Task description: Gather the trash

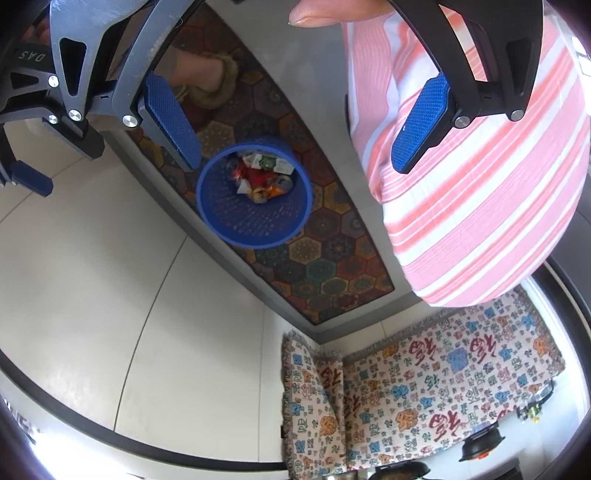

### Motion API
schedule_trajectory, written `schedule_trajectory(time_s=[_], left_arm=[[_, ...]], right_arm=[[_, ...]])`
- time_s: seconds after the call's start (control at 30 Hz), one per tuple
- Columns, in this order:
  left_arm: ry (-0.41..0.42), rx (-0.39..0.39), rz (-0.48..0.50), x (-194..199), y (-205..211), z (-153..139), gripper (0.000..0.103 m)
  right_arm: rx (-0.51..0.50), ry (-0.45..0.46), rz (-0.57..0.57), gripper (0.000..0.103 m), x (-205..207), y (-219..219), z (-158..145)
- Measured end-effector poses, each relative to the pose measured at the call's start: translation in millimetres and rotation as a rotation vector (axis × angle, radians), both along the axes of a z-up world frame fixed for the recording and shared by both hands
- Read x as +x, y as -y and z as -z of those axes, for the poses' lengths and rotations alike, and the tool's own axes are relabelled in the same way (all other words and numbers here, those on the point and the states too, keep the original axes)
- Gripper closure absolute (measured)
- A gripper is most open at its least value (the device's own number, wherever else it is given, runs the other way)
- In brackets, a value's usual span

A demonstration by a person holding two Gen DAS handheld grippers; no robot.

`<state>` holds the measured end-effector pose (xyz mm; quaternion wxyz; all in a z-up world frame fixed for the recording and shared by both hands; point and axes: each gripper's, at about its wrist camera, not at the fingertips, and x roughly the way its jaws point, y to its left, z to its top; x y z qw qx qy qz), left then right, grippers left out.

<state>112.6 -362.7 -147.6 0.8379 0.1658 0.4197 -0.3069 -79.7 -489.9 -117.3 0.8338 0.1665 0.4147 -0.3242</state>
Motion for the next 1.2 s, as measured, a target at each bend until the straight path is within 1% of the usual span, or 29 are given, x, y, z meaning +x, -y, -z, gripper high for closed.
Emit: schedule_trajectory(time_s=[1.2], left_arm=[[-0.01, 0.002, 0.018, -1.3, 3.9, 2.1, 0.001]], right_arm=[[0.006, 0.0, 0.006, 0.0, -1.8, -1.6, 2.6]])
